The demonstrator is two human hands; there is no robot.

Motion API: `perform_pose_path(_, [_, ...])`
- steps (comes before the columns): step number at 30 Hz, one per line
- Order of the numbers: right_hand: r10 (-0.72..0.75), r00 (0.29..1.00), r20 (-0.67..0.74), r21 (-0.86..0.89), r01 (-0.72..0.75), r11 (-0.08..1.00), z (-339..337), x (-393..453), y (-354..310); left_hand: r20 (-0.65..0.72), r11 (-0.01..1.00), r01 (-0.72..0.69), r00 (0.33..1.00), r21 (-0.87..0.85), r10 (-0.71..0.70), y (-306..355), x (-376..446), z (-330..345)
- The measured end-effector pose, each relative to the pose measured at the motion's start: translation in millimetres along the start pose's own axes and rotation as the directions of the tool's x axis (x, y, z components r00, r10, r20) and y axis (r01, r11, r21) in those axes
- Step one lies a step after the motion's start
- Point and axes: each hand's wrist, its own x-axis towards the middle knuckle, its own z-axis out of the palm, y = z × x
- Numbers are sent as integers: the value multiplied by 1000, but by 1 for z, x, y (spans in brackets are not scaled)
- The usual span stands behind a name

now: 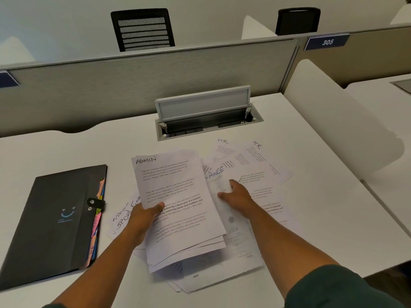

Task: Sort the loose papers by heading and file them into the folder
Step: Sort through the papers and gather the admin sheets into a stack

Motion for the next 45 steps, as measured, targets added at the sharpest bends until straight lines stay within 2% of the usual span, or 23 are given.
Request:
perform_pose_path(3, [2, 998, 60, -20, -1, 1000, 15, 1, -5, -12, 1000, 12, 1000, 2, -12, -2, 0, -8])
perform_pose_path(9, [32, 998, 45, -49, -30, 998, 34, 9, -7, -15, 999, 33, 999, 5, -33, -6, -1, -13])
perform_pose_path(12, [1, 998, -63, -232, -15, 973, 31, 14, -6, -15, 999, 48, 999, 8, -48, -6, -1, -14])
perform_pose_path(15, [45, 962, -270, -320, -133, 938, 12, 22, -1, -19, 999, 47, 999, 11, -47, -5, 0, -14])
perform_pose_path(19, [238, 861, -450, -427, -442, 789, -27, 28, 8, -15, 999, 47, 999, 7, -47, -2, 1, -14])
perform_pose_path(21, [342, 800, -493, -404, -559, 724, -45, 30, 13, -16, 998, 57, 998, 10, -57, -3, 3, -14])
perform_pose_path(24, [459, 738, -495, -361, -655, 664, -64, 32, 23, -13, 998, 66, 998, 14, -66, -4, 6, -12])
perform_pose_path(28, [470, 746, -471, -403, -656, 637, -74, 33, 30, -13, 997, 79, 997, 19, -79, -4, 10, -6])
perform_pose_path(34, [484, 770, -416, -299, -618, 727, -84, 35, 39, -5, 997, 74, 997, 37, -74, -2, 12, 4])
perform_pose_path(38, [380, 783, -492, -273, -554, 787, -96, 32, 43, 4, 997, 60, 998, 53, -60, 1, 12, 8])
perform_pose_path(41, [324, 721, -612, -219, -548, 807, -110, 27, 43, 14, 996, 50, 999, 67, -51, 2, 13, 11])
perform_pose_path(45, [340, 633, -696, -107, -559, 822, -126, 24, 47, 31, 995, 39, 999, 87, -42, 1, 11, 18])
